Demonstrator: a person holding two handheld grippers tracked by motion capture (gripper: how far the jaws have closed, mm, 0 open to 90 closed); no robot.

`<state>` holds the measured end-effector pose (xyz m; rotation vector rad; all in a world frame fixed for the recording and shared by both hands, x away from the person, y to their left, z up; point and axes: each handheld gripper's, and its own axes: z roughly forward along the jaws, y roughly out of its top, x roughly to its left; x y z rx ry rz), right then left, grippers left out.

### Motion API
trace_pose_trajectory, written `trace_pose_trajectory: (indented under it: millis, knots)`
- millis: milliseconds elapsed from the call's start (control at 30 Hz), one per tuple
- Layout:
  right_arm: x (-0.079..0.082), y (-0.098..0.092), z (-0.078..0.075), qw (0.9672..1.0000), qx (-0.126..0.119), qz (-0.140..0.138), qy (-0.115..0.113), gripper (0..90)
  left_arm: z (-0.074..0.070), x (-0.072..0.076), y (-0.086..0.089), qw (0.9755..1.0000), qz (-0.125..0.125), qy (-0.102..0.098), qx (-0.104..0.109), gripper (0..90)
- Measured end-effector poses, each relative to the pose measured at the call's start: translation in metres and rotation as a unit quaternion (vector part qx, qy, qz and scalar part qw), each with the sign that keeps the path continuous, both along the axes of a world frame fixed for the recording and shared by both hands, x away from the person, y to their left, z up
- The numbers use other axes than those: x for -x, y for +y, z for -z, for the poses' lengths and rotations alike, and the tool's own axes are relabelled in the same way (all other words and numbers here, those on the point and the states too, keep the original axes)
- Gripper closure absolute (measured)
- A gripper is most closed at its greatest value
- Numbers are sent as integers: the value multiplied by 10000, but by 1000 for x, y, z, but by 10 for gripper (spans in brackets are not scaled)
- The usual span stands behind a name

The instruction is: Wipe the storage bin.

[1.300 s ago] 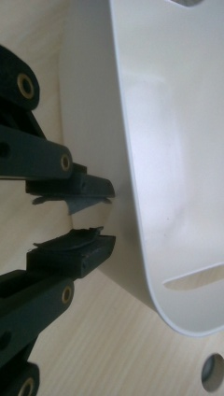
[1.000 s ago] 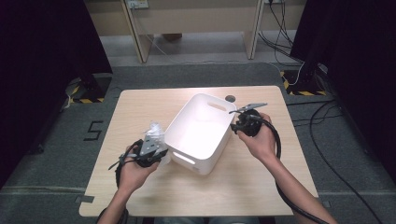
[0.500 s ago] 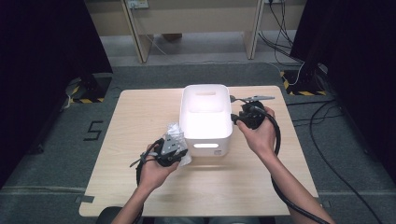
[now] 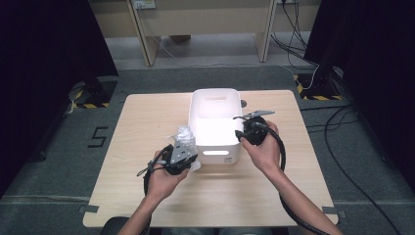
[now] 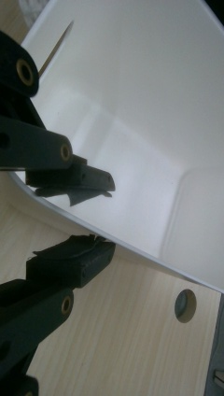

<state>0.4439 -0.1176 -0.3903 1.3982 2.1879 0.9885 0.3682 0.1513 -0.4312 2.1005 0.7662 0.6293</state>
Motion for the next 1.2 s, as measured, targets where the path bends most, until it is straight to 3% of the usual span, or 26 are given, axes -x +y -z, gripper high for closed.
trace_pose_trajectory:
  millis: [67, 433, 933, 1200]
  knots:
    - [1, 2, 4, 9999, 109, -38, -37, 647, 2, -1, -1, 10000, -13, 23, -21, 813]
    - [1, -1, -7, 9999, 54, 45, -119, 683, 9, -1, -3, 10000, -57, 26, -24, 814]
    - [0, 0, -4, 9998, 133, -50, -134, 701, 17, -5, -7, 9998, -46, 168, 17, 815]
    - [0, 0, -4, 9998, 134, -73, -137, 700, 24, -7, -9, 9997, -32, 235, -108, 815]
